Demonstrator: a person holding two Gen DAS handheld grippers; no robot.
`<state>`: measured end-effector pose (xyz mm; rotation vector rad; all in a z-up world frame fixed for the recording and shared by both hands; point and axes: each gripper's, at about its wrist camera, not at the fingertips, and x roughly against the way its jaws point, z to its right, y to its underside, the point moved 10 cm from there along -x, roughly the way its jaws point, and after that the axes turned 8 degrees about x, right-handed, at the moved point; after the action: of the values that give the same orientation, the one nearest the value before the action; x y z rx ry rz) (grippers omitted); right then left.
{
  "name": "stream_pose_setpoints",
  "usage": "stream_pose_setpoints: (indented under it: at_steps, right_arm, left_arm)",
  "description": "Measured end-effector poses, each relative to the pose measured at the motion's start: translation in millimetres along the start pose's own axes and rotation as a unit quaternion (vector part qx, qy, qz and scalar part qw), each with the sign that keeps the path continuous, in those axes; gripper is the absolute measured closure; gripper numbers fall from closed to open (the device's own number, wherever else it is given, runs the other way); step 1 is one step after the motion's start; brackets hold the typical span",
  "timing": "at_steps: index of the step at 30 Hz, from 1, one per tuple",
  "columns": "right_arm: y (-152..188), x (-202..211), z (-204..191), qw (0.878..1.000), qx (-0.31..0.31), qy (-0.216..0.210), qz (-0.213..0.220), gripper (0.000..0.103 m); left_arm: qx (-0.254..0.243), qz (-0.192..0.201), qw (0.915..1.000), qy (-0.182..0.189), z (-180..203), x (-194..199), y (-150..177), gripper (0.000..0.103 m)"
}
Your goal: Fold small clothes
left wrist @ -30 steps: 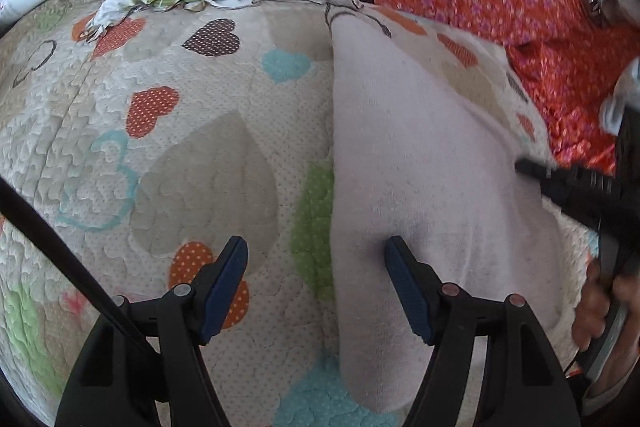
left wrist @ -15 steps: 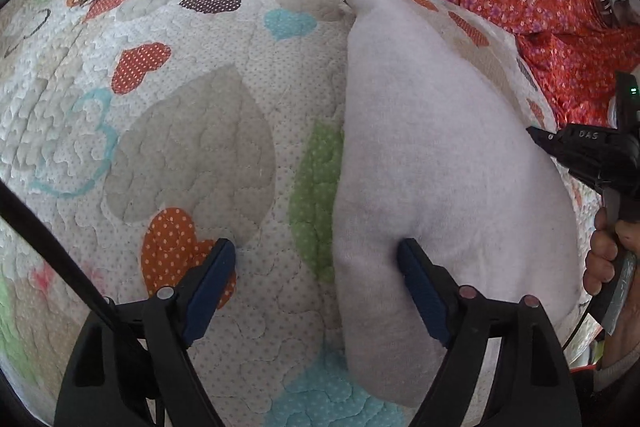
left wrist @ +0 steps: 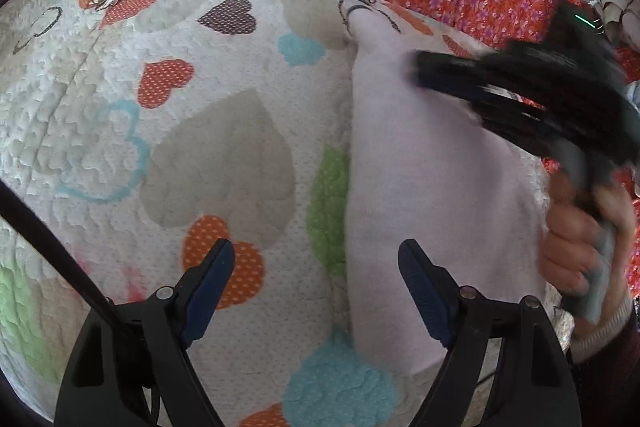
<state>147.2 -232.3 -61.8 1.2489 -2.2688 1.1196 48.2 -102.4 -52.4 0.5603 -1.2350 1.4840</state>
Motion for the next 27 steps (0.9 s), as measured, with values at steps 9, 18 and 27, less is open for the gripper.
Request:
stream_pose_setpoints:
  at_steps: [9,18,27]
  right_arm:
    - [-74,-55,55,0.989,-0.029,0.144,0.021,0.102]
    - [-50,17,-3,0.992,0.007,0.12,0.04,0.087]
    - [120,4,-52,0.997,-0.016,-0.043,-0.063,0.087]
  left_arm:
    - [-0.003,0.016,0.9999,0.001,-8,14,-13,0.02]
    - [0.027,0.057,0.9979,-0.013,-32,36,-37,0.02]
    - [0.082,0.063,0.9943,-0.025,-62,35,-41,0.02]
